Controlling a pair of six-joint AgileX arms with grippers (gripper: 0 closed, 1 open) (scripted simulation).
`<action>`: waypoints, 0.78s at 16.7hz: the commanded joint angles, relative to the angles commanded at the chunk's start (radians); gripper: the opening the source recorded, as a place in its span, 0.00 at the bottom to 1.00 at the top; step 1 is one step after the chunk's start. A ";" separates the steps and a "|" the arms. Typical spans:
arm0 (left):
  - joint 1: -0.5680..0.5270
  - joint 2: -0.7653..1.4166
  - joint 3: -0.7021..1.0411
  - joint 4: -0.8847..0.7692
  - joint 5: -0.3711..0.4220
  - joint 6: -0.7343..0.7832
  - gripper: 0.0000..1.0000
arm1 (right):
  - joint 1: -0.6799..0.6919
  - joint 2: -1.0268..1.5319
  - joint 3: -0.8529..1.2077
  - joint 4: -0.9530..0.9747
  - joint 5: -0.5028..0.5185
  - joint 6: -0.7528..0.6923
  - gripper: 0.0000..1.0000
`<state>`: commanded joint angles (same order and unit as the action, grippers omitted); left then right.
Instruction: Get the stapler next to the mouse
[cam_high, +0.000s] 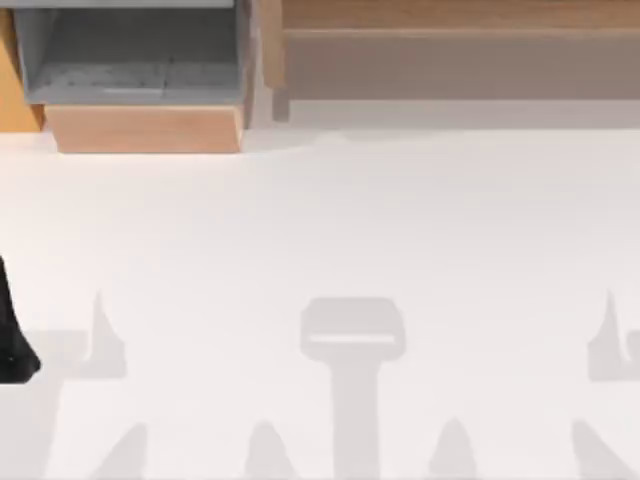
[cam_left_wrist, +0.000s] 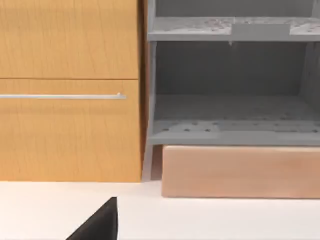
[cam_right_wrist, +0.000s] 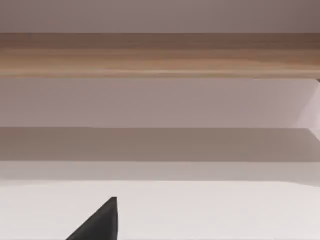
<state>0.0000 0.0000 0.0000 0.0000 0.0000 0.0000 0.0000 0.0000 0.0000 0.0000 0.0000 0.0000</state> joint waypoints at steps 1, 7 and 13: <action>0.000 0.000 0.000 0.000 0.000 0.000 1.00 | 0.000 0.000 0.000 0.000 0.000 0.000 1.00; 0.000 0.000 0.000 0.000 0.000 0.000 1.00 | -0.034 0.162 0.114 -0.126 -0.003 0.054 1.00; 0.000 0.000 0.000 0.000 0.000 0.000 1.00 | -0.121 0.671 0.380 -0.437 -0.002 0.172 1.00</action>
<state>0.0000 0.0000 0.0000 0.0000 0.0000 0.0000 -0.1213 0.6707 0.3802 -0.4375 -0.0019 0.1723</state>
